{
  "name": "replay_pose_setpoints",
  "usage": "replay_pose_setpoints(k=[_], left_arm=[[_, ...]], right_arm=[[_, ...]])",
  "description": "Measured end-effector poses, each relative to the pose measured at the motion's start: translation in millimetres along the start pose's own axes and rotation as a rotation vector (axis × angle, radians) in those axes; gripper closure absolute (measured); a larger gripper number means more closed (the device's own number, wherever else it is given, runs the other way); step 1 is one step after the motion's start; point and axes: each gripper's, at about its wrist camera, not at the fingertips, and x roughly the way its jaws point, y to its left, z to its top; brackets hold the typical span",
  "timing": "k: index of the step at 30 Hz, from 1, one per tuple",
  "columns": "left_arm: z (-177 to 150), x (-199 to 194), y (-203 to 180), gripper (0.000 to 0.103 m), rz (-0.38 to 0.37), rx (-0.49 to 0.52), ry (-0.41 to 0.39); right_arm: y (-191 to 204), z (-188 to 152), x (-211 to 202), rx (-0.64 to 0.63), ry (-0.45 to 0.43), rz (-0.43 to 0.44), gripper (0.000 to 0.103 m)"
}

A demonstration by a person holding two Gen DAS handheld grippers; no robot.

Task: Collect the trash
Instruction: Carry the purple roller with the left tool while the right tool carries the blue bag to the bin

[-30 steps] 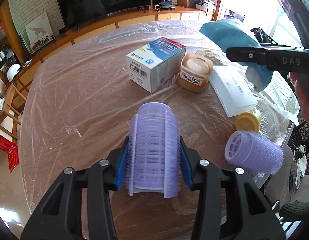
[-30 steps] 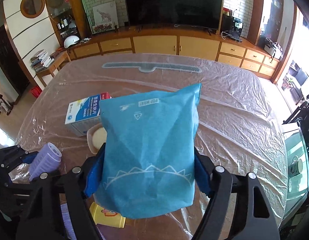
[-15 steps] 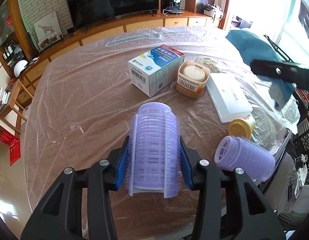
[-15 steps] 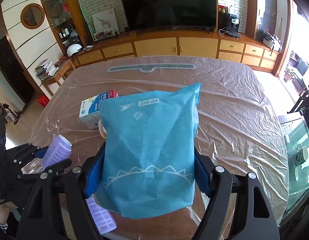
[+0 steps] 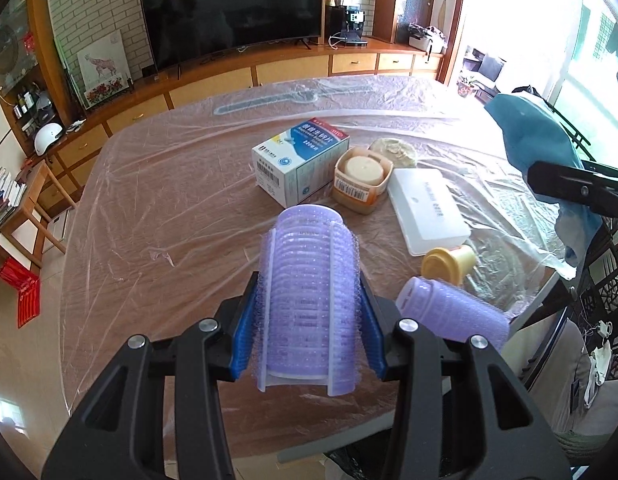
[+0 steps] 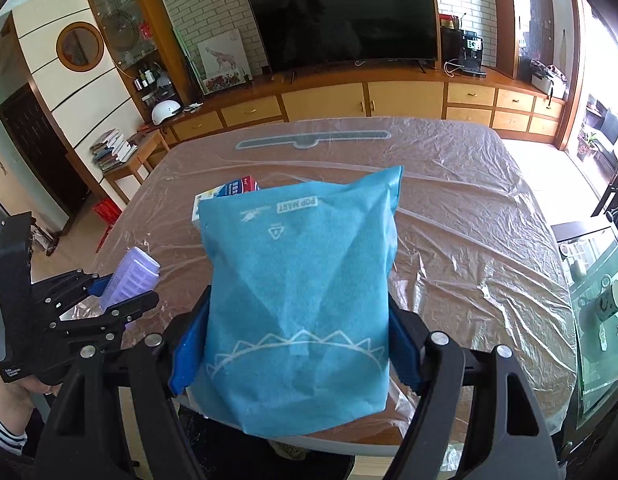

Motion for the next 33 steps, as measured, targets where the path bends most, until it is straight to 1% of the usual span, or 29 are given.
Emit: replay_pose_setpoints(k=[8, 17, 21, 29, 33], left_arm=[[-7.9, -20.4, -12.9, 0.057, -0.011, 0.006, -0.024], [-21.1, -33.7, -23.6, 0.057, -0.025, 0.016, -0.03], [-28.6, -40.0, -30.3, 0.057, -0.027, 0.021, -0.029], [-45.7, -44.9, -48.1, 0.057, -0.011, 0.05, -0.012], [-56.7, -45.8, -55.4, 0.057, -0.022, 0.055, 0.008]], right_arm=[[-1.4, -13.2, -24.0, -0.005, -0.02, 0.036, 0.028], [0.3, -39.0, -42.5, -0.029, -0.009, 0.084, 0.028], [1.2, -50.7, -48.7, -0.043, 0.001, 0.097, 0.028], [0.5, -75.0, -54.2, -0.068, 0.052, 0.143, 0.028], [3.9, -88.6, -56.1, -0.095, 0.082, 0.169, 0.028]])
